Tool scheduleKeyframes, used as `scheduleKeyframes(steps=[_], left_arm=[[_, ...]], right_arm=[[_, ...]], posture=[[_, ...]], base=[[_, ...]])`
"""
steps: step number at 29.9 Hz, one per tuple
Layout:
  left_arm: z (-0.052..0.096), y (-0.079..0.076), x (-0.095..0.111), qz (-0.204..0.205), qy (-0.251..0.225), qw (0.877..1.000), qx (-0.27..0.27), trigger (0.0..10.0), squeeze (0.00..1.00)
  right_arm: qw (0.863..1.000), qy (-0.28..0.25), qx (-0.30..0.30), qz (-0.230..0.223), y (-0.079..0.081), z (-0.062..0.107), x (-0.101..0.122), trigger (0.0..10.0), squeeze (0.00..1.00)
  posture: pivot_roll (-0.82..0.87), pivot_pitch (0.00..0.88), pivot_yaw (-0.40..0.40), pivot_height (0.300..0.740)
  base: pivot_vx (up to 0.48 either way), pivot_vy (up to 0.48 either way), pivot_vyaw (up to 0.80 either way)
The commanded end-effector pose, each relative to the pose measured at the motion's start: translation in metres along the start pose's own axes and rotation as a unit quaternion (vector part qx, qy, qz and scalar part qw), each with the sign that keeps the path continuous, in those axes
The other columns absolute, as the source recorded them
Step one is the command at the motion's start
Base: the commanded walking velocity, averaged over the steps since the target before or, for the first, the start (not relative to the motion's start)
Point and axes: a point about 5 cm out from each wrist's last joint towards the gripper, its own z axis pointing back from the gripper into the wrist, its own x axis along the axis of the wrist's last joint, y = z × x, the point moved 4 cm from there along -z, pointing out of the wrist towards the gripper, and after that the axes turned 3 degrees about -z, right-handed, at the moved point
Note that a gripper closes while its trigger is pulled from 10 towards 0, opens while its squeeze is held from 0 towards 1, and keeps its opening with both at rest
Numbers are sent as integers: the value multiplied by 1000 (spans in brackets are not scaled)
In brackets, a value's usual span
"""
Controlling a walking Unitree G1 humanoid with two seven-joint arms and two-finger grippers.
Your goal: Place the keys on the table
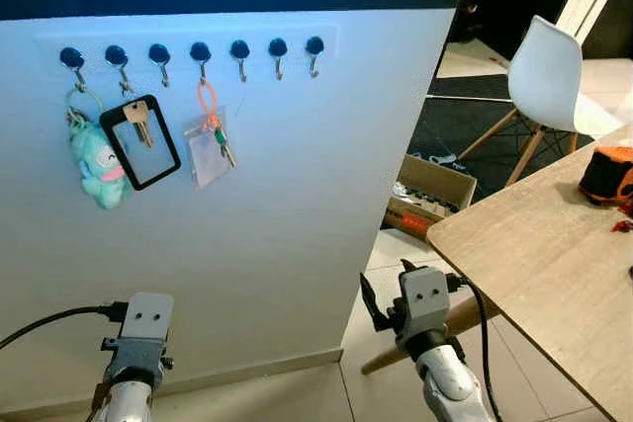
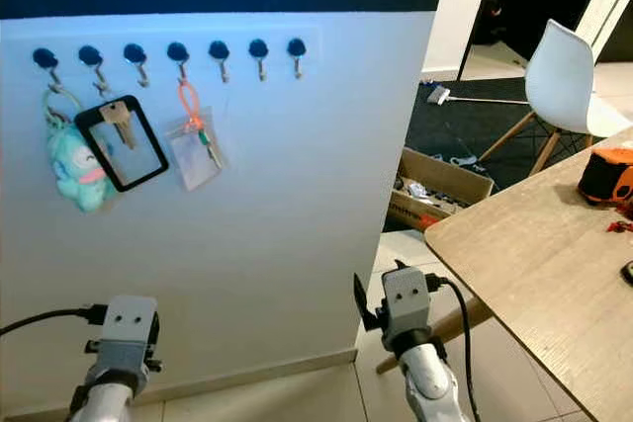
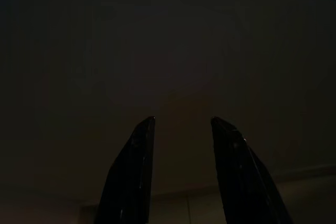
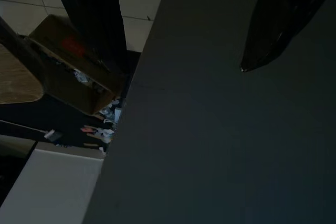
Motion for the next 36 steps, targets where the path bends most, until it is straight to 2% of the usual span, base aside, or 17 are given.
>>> scheduleKeyframes(steps=[1,4,7,8,13,14,18,19,20,21,23,26,28,30,31,34,36], left_arm=[[1,-4,-5,10,12,1000,6,10000,0],[1,-5,-2,12,7,1000,10,10000,0],[5,7,18,9,-30,999,44,10000,0],[5,7,18,9,-30,999,44,10000,0],[36,3,73,-2,-127,992,-14,10000,0],[36,3,73,-2,-127,992,-14,10000,0],[59,-8,100,-9,-174,982,-74,10000,0],[59,-8,100,-9,-174,982,-74,10000,0],[73,-7,128,-1,-214,973,-89,10000,0],[73,-7,128,-1,-214,973,-89,10000,0],[72,1,150,5,-242,968,-64,10000,0],[58,13,195,10,-290,957,-14,10000,0],[52,12,210,13,-301,953,-14,10000,0],[48,6,223,-11,-320,947,-19,10000,0],[43,1,237,-6,-333,943,-26,10000,0],[42,0,242,1,-334,942,-28,10000,0],[39,1,257,-7,-348,937,-28,10000,0]], right_arm=[[1000,8,9,-1,3,2,-1,10000,0],[1000,8,14,1,3,0,1,10000,0],[1000,3,23,4,0,-9,7,10000,0],[1000,3,23,4,0,-9,7,10000,0],[999,4,47,10,8,-13,8,10000,0],[999,4,47,10,8,-13,8,10000,0],[998,6,64,13,13,-13,8,10000,0],[998,6,64,13,13,-13,8,10000,0],[998,6,67,14,13,-15,9,10000,0],[998,6,67,14,13,-15,9,10000,0],[997,6,70,13,13,-16,9,10000,0],[997,4,77,14,17,-16,10,10000,0],[996,2,82,17,20,-16,11,10000,0],[996,1,83,18,20,-15,11,10000,0],[997,-2,80,16,20,-15,12,10000,0],[997,-2,78,15,20,-15,12,10000,0],[997,-2,72,15,18,-15,11,10000,0]], posture=[[116,140,-31,740],[119,136,-34,740],[177,138,-69,740],[177,138,-69,740],[215,161,-92,740],[215,161,-92,740],[230,169,-106,740],[230,169,-106,740],[237,176,-114,740],[237,176,-114,740],[239,178,-116,740],[239,179,-120,740],[234,177,-118,740],[231,176,-115,740],[225,170,-110,740],[216,166,-103,740],[208,158,-92,740]], base=[[0,0,0],[0,0,0],[0,0,0],[0,0,0],[0,0,0],[0,0,0],[0,0,0],[0,0,0],[0,0,0],[0,0,0],[0,0,0],[0,0,0],[0,0,0],[0,0,0],[0,0,0],[0,0,0],[0,0,0]])
